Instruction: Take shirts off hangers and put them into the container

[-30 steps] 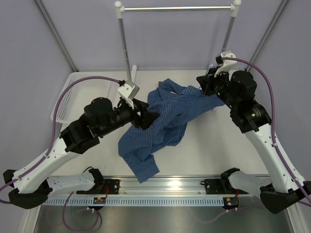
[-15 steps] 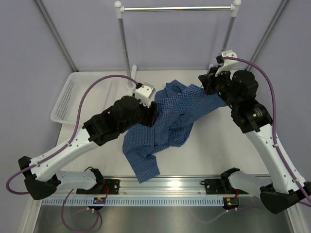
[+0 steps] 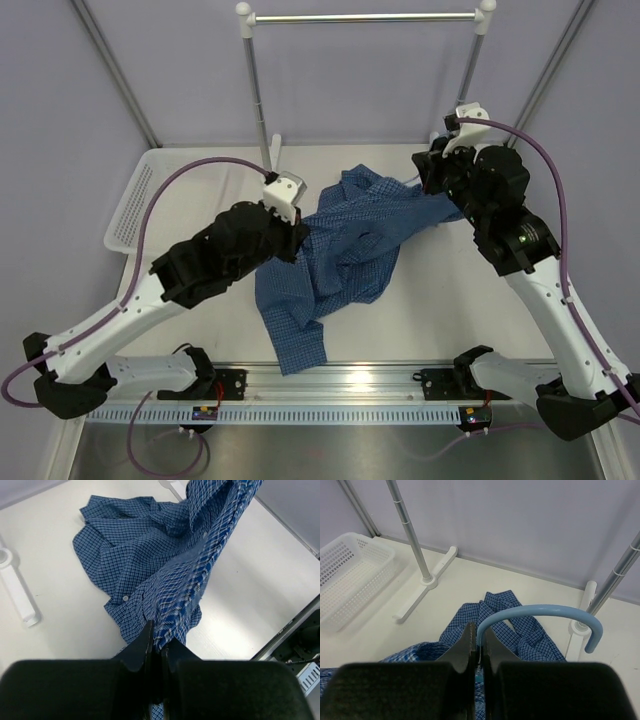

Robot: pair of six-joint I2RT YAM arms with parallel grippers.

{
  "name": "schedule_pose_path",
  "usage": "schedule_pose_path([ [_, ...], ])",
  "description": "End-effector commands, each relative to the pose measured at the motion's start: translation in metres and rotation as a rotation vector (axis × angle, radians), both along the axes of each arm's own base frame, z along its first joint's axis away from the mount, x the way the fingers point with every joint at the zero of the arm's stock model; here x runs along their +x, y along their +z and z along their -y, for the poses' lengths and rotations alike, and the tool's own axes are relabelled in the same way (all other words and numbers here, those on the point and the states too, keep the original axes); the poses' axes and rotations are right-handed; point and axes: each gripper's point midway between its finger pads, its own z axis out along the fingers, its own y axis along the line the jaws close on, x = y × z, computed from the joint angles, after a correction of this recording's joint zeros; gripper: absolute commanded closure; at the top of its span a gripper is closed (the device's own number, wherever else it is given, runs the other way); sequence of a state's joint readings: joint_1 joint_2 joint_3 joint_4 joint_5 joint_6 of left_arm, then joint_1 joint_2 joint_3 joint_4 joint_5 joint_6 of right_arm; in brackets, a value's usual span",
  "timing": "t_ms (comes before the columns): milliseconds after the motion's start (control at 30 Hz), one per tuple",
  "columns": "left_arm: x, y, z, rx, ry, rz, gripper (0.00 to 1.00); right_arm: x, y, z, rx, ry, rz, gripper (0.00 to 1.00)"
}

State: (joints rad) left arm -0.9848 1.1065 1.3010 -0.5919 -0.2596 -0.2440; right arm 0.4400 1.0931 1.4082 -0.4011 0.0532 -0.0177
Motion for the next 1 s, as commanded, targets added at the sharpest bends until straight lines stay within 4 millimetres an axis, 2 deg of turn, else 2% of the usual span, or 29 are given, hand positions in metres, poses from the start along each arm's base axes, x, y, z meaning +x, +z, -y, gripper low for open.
schedule_pose_path([
  [0, 0.002, 0.024, -0.054, -0.005, 0.165, 0.080, 1.00, 0.017, 0.011, 0.050, -0.111, -0.246, 0.067, 1.00],
  [33, 0.000, 0.029, -0.062, -0.018, 0.179, 0.097, 1.00, 0.019, 0.009, 0.051, -0.119, -0.258, 0.064, 1.00],
  [100, 0.001, 0.026, -0.072, -0.009, 0.204, 0.108, 1.00, 0.022, 0.005, 0.052, -0.127, -0.269, 0.057, 1.00],
  [200, -0.002, 0.023, -0.070, -0.014, 0.186, 0.099, 0.96, 0.023, 0.007, 0.043, -0.108, -0.228, 0.059, 1.00],
  [267, -0.001, 0.018, -0.065, -0.011, 0.178, 0.081, 1.00, 0.024, 0.009, 0.042, -0.101, -0.225, 0.060, 1.00],
  [400, -0.009, 0.000, -0.053, -0.029, 0.130, 0.012, 1.00, 0.032, 0.011, 0.058, -0.099, -0.332, 0.062, 1.00],
  [467, -0.013, -0.022, -0.050, -0.010, 0.121, -0.038, 1.00, 0.034, 0.018, 0.065, -0.058, -0.382, 0.053, 1.00],
  [500, -0.015, -0.040, -0.051, 0.011, 0.120, -0.068, 1.00, 0.035, 0.021, 0.069, -0.043, -0.402, 0.050, 1.00],
  [533, -0.017, -0.049, -0.051, 0.001, 0.134, -0.100, 1.00, 0.036, 0.034, 0.073, -0.021, -0.429, 0.066, 1.00],
  [600, -0.019, -0.061, -0.057, -0.010, 0.174, -0.125, 1.00, 0.035, 0.044, 0.077, -0.001, -0.453, 0.068, 1.00],
  [633, -0.021, -0.080, -0.062, -0.009, 0.216, -0.167, 1.00, 0.035, 0.058, 0.081, 0.014, -0.467, 0.090, 1.00],
  [667, -0.021, -0.087, -0.067, -0.013, 0.247, -0.175, 1.00, 0.033, 0.062, 0.082, 0.007, -0.464, 0.092, 1.00],
  [700, -0.017, -0.092, -0.077, -0.007, 0.311, -0.168, 1.00, 0.032, 0.068, 0.081, 0.007, -0.454, 0.101, 1.00],
  [733, -0.015, -0.095, -0.084, -0.038, 0.362, -0.183, 1.00, 0.027, 0.083, 0.079, 0.020, -0.428, 0.127, 1.00],
  [767, -0.014, -0.106, -0.090, -0.029, 0.391, -0.197, 1.00, 0.023, 0.086, 0.077, 0.016, -0.403, 0.127, 1.00],
  [800, -0.010, -0.111, -0.094, -0.044, 0.432, -0.215, 1.00, 0.015, 0.099, 0.069, 0.029, -0.331, 0.155, 1.00],
  [867, -0.009, -0.124, -0.096, -0.029, 0.450, -0.248, 1.00, 0.004, 0.108, 0.058, 0.049, -0.255, 0.170, 1.00],
  [967, -0.008, -0.139, -0.085, 0.002, 0.436, -0.304, 1.00, -0.017, 0.126, 0.050, 0.123, -0.173, 0.199, 1.00],
])
